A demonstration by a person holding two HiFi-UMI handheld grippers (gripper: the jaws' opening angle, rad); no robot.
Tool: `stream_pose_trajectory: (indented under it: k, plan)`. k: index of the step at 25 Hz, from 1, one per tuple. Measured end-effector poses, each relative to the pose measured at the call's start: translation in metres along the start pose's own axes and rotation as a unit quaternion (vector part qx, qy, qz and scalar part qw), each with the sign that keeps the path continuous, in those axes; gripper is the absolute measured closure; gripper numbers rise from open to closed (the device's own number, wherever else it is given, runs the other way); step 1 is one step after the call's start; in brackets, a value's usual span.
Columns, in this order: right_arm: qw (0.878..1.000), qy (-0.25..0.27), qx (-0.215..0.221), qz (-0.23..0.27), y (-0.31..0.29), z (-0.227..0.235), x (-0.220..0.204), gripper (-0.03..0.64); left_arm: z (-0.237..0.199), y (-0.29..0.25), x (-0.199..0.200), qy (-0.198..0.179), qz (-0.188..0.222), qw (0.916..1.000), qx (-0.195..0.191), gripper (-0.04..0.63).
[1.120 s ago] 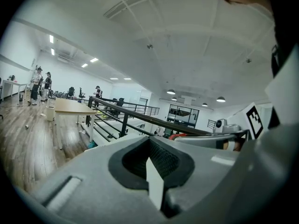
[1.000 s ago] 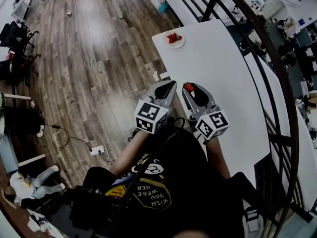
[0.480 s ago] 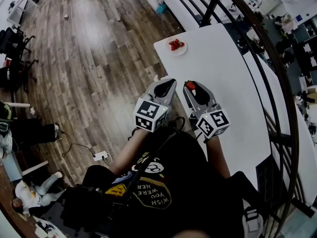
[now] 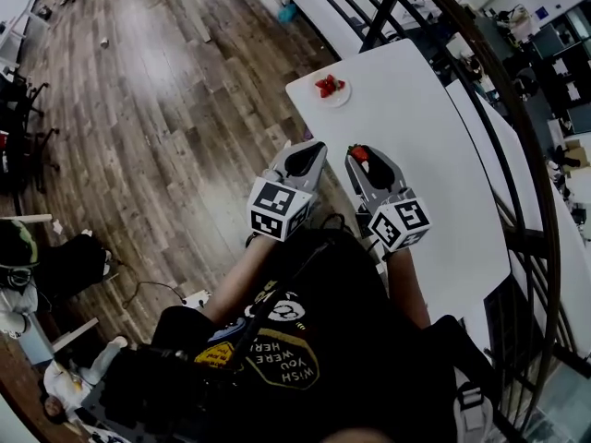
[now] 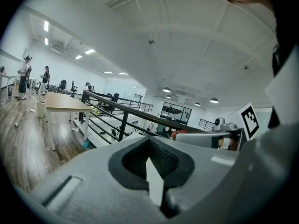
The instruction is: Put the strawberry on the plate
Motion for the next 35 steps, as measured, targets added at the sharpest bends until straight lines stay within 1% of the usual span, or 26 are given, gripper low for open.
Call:
stream_pose_trajectory:
  k: [5,9,17,20,23,27,31,35]
  plan:
    - [0.999,-0.017,-0.034,-0.016,-0.003,0.014,-0.01,0.469,-0.014,-0.002,-0.002,0.008,-0.012,0.9999,-0.009,0.595]
    - [0.999,-0.02,-0.039,-0.025,-0.014,0.023,-0.012,0.469,-0.027,-0.011,-0.002,0.017,-0.017,0.9997,-0.012,0.595]
    - [0.999,-0.016,-0.027,-0.031,-0.043,0.046,-0.001,0.469,-0.041,-0.045,0.013,0.021,-0.028,0.9993,-0.01,0.595]
    - [0.999,-0.019,-0.023,-0.033,-0.052,0.06,0.001,0.469,-0.049,-0.061,0.022,0.01,-0.028,0.9996,-0.005,0.595]
    - [0.999,-0.019,-0.017,-0.035,-0.059,0.074,0.001,0.469,-0.054,-0.075,0.025,0.009,-0.029,0.9995,-0.002,0.595]
    - [0.999,-0.02,-0.005,-0.04,-0.071,0.093,-0.002,0.469,-0.061,-0.099,0.021,0.021,-0.035,0.9992,-0.005,0.595]
    - [0.998,-0.022,0.004,-0.053,-0.079,0.114,-0.012,0.469,-0.061,-0.12,0.011,0.02,-0.052,0.9984,0.006,0.595]
    - [0.998,-0.018,0.018,-0.065,-0.092,0.122,-0.023,0.469,-0.068,-0.128,0.005,0.023,-0.065,0.9975,0.017,0.595]
Point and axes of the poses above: the fingertips, and each gripper's own axes: y backward along the fingers, z to its right, x out of its top, the point moved 6 cm from there along y, backward along the fingers, and after that the axes turned 8 degrees about y, right-handed, at the moved point
